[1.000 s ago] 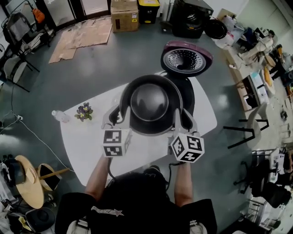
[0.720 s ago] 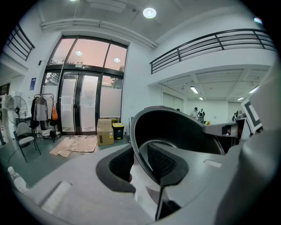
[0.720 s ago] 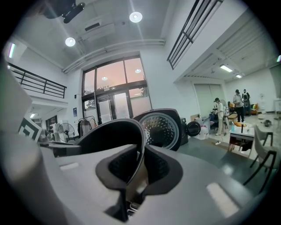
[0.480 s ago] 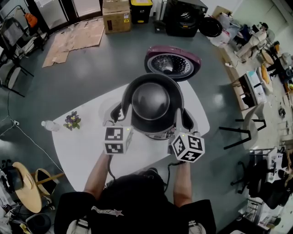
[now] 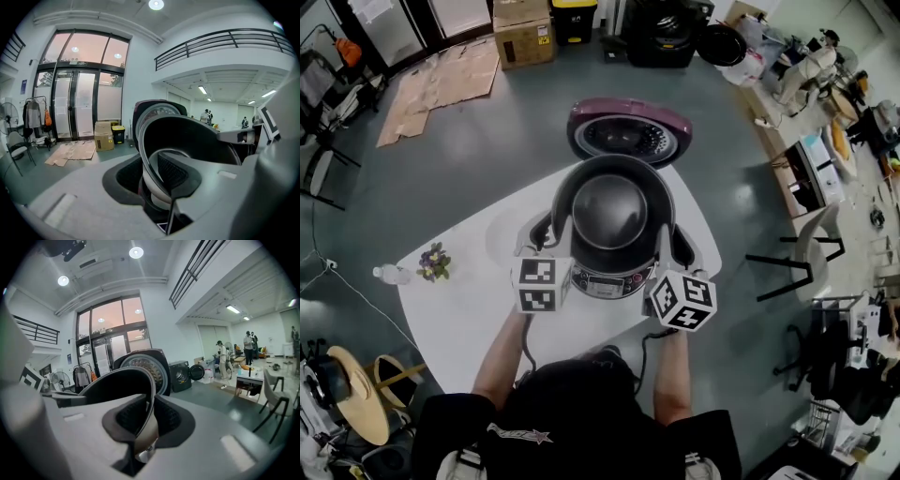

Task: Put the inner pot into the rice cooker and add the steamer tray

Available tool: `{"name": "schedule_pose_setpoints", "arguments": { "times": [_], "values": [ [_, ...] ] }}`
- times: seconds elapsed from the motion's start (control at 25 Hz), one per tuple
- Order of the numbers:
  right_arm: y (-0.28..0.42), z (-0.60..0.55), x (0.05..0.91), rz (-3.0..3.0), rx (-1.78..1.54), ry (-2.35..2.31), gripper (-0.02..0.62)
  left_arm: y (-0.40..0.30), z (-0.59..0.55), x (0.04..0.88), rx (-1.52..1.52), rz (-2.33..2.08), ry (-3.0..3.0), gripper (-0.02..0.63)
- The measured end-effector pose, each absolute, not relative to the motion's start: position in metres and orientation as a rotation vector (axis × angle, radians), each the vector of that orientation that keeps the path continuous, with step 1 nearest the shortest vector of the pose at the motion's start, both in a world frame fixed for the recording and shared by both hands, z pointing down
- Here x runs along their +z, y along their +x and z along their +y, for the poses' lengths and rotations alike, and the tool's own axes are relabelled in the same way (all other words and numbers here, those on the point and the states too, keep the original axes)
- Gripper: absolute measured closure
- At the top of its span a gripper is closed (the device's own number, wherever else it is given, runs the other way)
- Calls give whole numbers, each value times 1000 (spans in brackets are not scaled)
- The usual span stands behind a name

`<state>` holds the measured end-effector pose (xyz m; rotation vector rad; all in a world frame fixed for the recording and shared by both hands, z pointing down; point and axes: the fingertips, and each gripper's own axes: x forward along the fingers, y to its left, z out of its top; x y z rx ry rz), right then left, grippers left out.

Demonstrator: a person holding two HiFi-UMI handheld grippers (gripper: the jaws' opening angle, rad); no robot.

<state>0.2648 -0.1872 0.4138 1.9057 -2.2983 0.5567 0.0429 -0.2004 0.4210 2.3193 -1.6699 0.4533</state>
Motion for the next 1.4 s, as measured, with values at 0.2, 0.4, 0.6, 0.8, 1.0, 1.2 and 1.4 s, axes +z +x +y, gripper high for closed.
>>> {"name": "schedule_pose_setpoints", "arguments": {
  "times": [0.2,0.4,0.6,0.8,1.0,1.2,1.4],
  "values": [
    [273,-199,434,-2255,626,1900,540,51,-213,439,505,-1636,2287,495],
    [276,-204,453,-2224,688,1882,540,56,-218,458,543,-1598,2248,494],
    [275,-208,471,-2195,738,1861,540,55,-221,477,601,-1574,2200,494],
    [277,-211,487,-2159,779,1845,540,57,-223,493,635,-1548,2176,494],
    [277,-215,501,-2124,807,1834,540,57,-227,508,668,-1523,2159,491],
    [279,-217,519,-2091,833,1815,540,60,-229,525,703,-1494,2145,488],
    [280,-223,537,-2058,856,1781,538,61,-236,543,737,-1475,2128,486]
  ]
}}
